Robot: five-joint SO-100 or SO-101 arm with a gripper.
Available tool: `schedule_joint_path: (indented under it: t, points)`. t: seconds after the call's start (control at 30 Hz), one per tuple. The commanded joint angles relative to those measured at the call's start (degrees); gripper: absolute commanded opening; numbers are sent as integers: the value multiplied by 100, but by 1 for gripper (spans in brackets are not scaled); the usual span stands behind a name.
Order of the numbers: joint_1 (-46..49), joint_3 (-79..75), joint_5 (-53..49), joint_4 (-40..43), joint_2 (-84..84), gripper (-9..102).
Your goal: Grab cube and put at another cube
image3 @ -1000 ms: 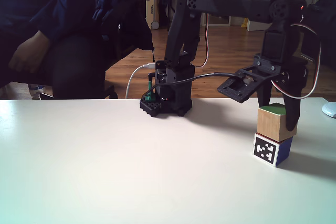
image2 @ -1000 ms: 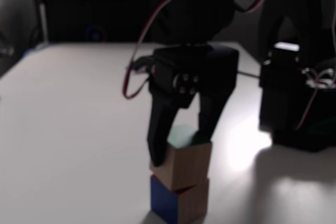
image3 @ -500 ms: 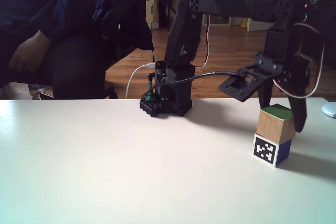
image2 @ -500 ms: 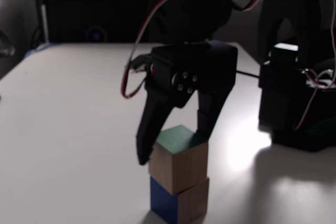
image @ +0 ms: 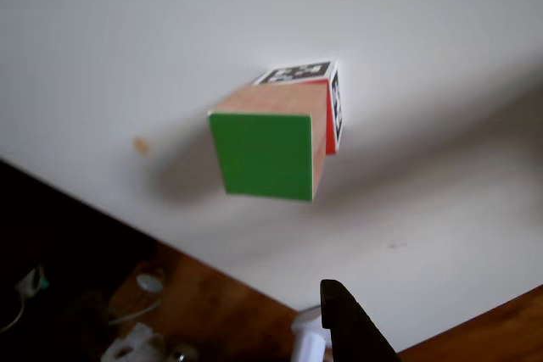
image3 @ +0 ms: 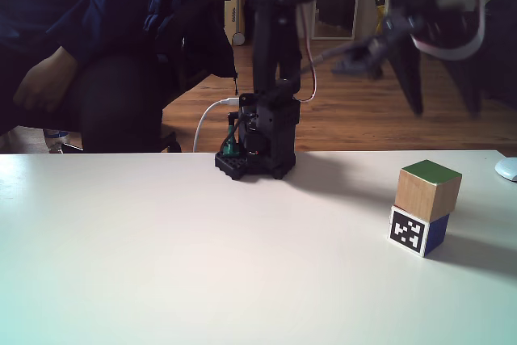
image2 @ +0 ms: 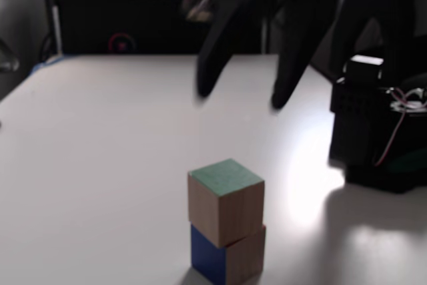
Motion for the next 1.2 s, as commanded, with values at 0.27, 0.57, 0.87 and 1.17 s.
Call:
schedule_joint_path:
  t: [0.27, 0.57, 0.87, 1.17]
  points:
    - [3401, 4307, -1784, -1793, 5238, 38]
    - [4781, 8525, -1934, -3437, 8613, 18]
    - [4737, 10239, -2162, -3691, 9044, 0]
    - [4597, 10230, -2162, -2953, 9035, 0]
